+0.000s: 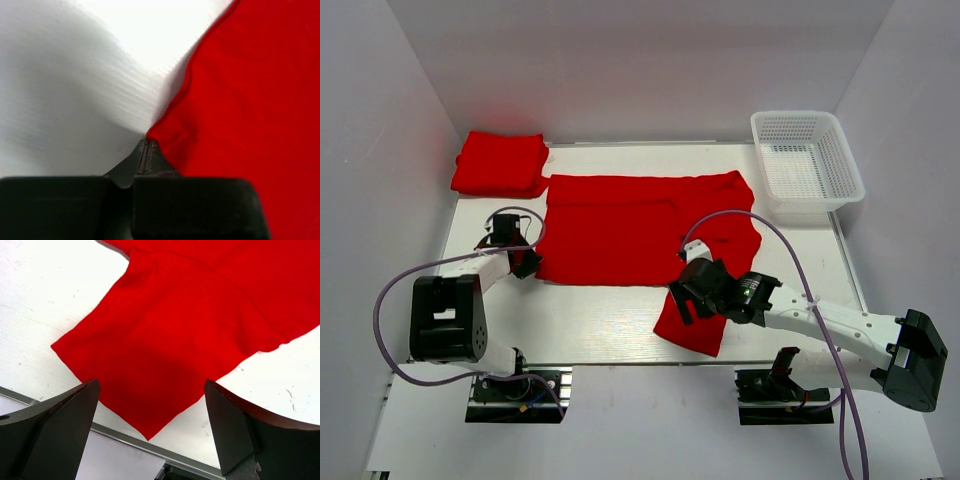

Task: Fold and stack the t-shirts
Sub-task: Grap the side of the flattened tshirt closest away from the robot with both arms

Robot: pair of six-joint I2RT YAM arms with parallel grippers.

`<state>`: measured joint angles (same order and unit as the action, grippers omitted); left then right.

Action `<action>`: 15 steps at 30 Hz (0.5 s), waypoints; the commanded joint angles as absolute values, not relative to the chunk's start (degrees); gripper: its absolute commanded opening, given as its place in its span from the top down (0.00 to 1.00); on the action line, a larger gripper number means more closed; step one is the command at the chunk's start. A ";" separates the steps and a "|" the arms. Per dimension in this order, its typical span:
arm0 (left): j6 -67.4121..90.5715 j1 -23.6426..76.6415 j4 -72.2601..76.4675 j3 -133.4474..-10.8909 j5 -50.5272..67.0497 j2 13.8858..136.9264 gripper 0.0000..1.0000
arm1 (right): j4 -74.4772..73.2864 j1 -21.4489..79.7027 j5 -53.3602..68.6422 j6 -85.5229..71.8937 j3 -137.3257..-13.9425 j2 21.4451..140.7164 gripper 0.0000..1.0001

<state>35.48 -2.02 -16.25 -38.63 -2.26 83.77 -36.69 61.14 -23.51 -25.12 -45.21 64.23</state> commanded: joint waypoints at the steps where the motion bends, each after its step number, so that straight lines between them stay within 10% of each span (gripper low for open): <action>1: 34.63 -1.49 -21.09 -38.14 -1.85 88.32 1.00 | -38.32 61.00 -23.74 -27.33 -45.18 63.02 0.09; 15: 36.56 -1.49 -27.68 -37.35 -4.92 69.62 1.00 | -41.83 61.87 -15.39 -30.32 -44.56 67.42 0.11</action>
<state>35.62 -1.74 -24.62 -36.45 -3.25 73.84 -40.25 61.41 -17.30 -27.62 -45.06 67.77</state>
